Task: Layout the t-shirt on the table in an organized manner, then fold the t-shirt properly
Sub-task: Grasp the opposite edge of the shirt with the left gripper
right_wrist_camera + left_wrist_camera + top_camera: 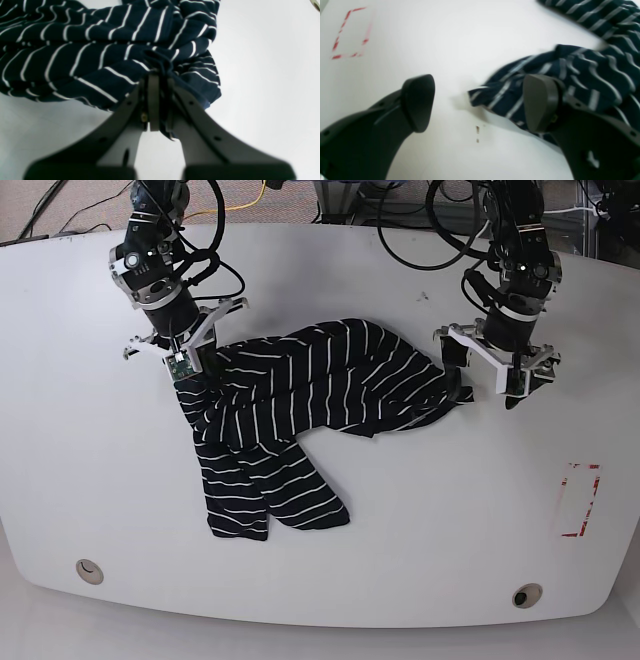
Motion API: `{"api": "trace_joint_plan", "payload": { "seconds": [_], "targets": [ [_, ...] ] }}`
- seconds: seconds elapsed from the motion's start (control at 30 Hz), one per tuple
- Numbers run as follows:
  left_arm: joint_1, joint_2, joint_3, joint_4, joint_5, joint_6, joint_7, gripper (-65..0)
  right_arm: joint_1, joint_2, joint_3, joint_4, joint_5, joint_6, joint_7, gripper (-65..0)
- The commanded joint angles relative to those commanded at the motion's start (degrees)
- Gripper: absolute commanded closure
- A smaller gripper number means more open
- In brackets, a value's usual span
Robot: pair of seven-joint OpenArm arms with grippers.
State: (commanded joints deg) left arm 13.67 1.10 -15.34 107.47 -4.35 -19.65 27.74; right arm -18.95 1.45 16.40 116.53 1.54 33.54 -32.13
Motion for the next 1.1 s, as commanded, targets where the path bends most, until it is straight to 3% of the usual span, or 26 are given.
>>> {"api": "trace_joint_plan", "payload": {
  "seconds": [0.53,0.6,0.73,0.9,1.0,1.1],
  "targets": [
    [-5.0,-0.2,-0.3,-14.3,-0.2,-0.4,0.5,-52.6,0.0,0.0,0.0,0.0,0.0,0.00,0.0,-0.3],
    [-5.4,-0.1,-0.3,-15.8,-0.2,-1.1,0.5,-52.6,0.0,0.0,0.0,0.0,0.0,0.00,0.0,-0.3],
    [-6.0,-0.1,-0.1,-18.2,-0.2,-5.0,0.5,-52.5,0.0,0.0,0.0,0.0,0.0,0.00,0.0,-0.3],
    [-6.6,-0.1,1.7,-18.6,-0.1,-5.6,0.5,-52.4,0.0,0.0,0.0,0.0,0.0,0.00,0.0,-0.3],
    [-6.6,-0.2,3.3,-18.6,-0.1,-5.6,0.5,-49.2,0.0,0.0,0.0,0.0,0.0,0.00,0.0,-0.3],
    [-6.8,-0.3,4.3,-18.6,-0.1,-5.6,0.5,-37.4,0.0,-0.1,0.0,0.0,0.0,0.00,0.0,-0.3]
  ]
}}
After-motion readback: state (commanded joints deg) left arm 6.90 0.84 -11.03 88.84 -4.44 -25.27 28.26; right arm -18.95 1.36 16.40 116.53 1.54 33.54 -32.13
